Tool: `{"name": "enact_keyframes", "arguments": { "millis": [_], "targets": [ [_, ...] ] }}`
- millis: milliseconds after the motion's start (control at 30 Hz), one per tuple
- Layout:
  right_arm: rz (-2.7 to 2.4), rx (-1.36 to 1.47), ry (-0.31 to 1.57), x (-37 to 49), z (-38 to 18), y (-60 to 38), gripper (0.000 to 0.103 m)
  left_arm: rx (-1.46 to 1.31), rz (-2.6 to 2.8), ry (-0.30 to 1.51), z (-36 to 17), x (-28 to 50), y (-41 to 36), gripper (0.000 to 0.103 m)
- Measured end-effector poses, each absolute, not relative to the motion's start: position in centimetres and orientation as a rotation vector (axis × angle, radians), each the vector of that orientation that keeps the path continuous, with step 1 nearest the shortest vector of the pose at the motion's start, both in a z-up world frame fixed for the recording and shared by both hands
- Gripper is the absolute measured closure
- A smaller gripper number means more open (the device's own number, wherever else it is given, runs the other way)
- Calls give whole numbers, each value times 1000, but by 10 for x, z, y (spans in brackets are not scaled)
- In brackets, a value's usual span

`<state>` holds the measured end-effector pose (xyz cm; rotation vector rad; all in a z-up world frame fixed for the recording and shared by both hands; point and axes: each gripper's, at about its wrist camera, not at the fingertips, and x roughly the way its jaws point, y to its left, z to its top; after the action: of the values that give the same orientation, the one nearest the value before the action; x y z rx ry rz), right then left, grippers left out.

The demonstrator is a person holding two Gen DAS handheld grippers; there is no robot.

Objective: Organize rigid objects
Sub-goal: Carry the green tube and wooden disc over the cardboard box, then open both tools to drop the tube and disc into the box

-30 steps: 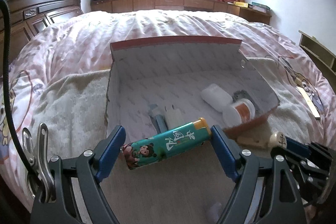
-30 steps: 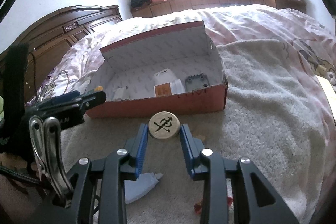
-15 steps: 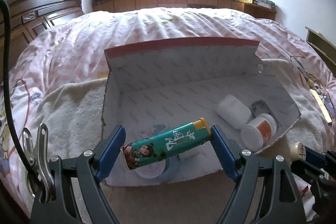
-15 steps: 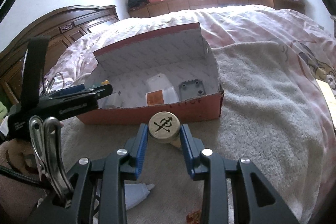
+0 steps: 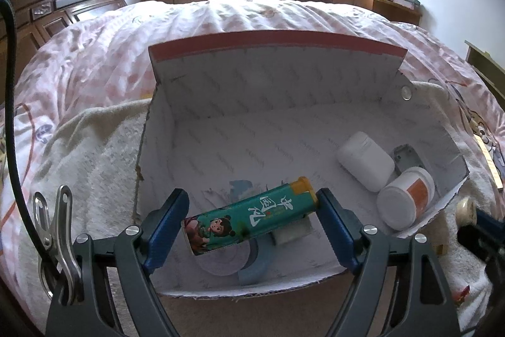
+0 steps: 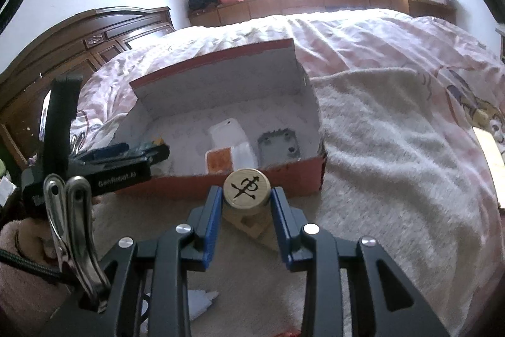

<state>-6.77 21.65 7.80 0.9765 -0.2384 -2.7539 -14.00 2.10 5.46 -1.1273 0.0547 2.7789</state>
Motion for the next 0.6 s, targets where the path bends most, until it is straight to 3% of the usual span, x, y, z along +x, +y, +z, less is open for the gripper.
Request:
{"name": "enact_keyframes", "arguments": {
  "millis": [600],
  "targets": [
    [-2769,965,-195,-107,96,221,70,-1121,2776,66,50,-144,23,19]
  ]
}}
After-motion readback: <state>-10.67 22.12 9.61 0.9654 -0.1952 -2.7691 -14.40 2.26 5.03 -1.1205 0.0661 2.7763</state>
